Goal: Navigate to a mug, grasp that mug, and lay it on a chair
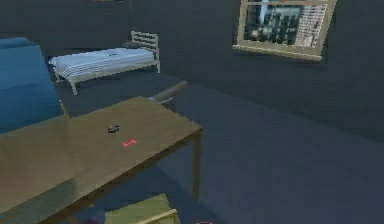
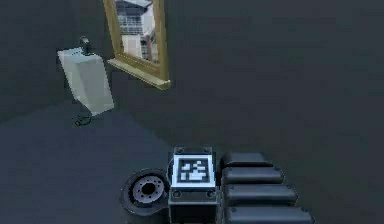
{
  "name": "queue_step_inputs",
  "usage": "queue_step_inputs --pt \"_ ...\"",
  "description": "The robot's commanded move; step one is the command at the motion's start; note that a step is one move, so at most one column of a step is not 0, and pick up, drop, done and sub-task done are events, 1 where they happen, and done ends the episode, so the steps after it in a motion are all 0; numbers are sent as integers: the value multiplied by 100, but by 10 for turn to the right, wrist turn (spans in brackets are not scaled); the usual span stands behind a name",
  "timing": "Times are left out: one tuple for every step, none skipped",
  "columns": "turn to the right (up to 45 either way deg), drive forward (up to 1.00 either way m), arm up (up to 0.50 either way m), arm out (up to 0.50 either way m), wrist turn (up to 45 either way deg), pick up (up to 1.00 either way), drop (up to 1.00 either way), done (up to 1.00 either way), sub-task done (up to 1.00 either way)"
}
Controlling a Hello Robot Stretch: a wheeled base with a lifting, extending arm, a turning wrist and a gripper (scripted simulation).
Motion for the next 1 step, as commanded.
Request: queue_step_inputs --pt "-450 0 0 0 0 0 0 0 0"
